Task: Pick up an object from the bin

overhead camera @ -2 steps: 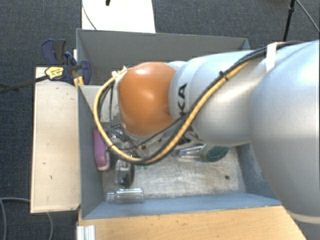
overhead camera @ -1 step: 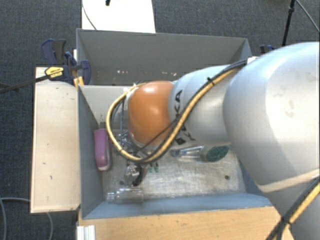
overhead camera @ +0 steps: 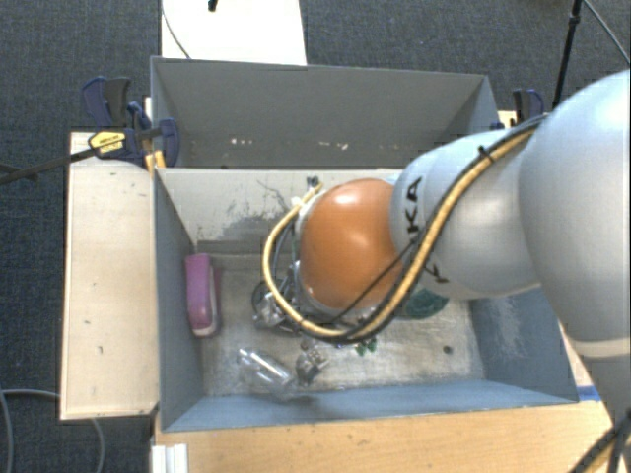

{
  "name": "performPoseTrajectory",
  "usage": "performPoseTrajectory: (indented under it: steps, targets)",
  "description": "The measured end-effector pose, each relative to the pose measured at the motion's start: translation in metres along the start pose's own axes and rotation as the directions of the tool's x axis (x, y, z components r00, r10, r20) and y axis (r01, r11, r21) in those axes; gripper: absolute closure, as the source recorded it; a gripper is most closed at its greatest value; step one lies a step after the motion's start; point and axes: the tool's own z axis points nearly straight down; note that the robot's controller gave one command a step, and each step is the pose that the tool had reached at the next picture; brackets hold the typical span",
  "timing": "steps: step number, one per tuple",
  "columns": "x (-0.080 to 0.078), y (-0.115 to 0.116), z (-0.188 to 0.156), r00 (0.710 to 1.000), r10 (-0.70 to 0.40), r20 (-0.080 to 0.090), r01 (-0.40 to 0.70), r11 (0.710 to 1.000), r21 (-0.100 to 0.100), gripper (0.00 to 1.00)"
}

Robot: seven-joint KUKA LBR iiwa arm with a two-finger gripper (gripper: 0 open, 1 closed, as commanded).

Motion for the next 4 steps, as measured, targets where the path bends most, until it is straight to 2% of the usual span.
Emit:
performPoseTrajectory:
  steps: [1, 2, 3, 4]
  targets:
    - [-0.01, 0.034, 0.027, 0.985, -0.173, 0.0, 0.173, 0.985, 0.0, 0.0]
    - [-0.01, 0.034, 0.026, 0.987, -0.163, 0.0, 0.163, 0.987, -0.002, 1.0]
    - [-0.02, 0.029, -0.1, 0.917, -0.399, 0.004, 0.399, 0.917, 0.001, 1.0]
    - [-0.017, -0.005, -0.197, 0.932, -0.362, 0.005, 0.362, 0.932, 0.004, 1.0]
